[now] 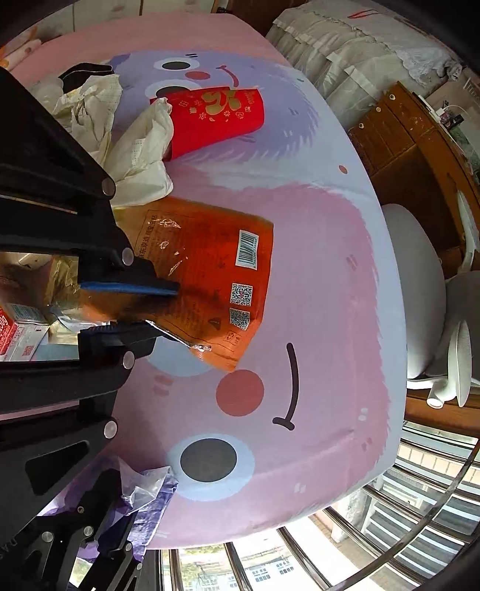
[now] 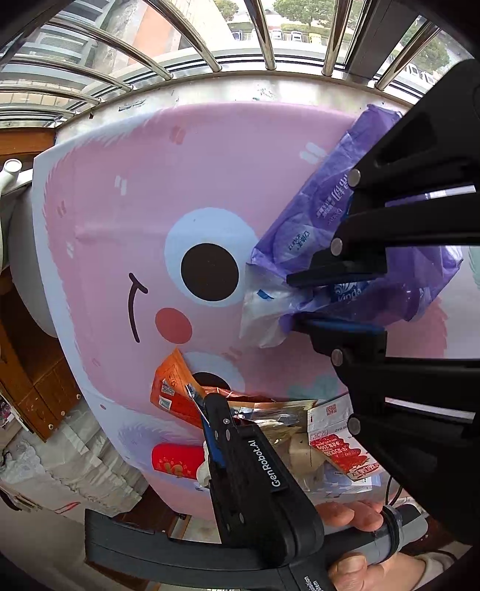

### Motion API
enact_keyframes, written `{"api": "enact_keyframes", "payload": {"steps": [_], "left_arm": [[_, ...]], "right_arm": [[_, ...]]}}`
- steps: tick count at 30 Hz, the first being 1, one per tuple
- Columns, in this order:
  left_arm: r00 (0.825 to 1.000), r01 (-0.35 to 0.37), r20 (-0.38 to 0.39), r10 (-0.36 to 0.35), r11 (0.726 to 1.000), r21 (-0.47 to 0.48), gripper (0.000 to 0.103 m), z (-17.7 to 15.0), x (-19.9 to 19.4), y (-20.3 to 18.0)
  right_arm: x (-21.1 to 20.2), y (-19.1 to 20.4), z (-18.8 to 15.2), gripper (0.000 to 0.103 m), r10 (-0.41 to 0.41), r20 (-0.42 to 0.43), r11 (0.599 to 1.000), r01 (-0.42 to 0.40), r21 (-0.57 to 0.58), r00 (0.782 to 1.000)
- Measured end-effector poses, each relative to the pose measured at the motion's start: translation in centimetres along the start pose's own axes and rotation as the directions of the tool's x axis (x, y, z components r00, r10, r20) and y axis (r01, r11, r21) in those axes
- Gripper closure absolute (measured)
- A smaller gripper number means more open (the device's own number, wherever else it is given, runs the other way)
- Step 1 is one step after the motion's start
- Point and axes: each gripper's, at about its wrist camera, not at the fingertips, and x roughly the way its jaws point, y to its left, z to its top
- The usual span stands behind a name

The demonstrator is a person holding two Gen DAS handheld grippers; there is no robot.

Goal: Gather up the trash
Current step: 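Grasp the orange snack bag with the left tool, then carry the orange snack bag and purple bag down over the trash bin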

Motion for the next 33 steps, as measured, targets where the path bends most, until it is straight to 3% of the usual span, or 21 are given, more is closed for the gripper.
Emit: {"api": "enact_keyframes", "payload": {"steps": [9, 17, 24, 33], "left_arm": [[0.985, 0.065, 0.159, -0.068, 0.998, 0.023, 0.101, -1.1, -6.8, 0.7], [0.947, 0.182, 0.271, -0.172, 0.983, -0.012, 0.101, -5.1, -15.2, 3.9], [0.909, 0.269, 0.336, -0.248, 0.963, -0.017, 0.101, -13.4, -23.0, 7.8], [0.868, 0.355, 0.354, -0.347, 0.934, 0.045, 0.101, -28.2, -27.9, 13.7]], "right_arm": [[-3.3, 0.5, -0.5, 0.09, 0.014, 0.067, 0.999, -0.016, 0.029, 0.998], [-8.0, 3.7, -2.8, 0.09, 0.05, 0.138, 0.998, -0.055, 0.029, 0.989], [-12.3, 9.3, -8.5, 0.091, 0.084, 0.181, 0.996, -0.087, 0.01, 0.98], [-14.1, 18.2, -20.8, 0.091, 0.074, 0.207, 0.997, -0.078, 0.014, 0.975]]}}
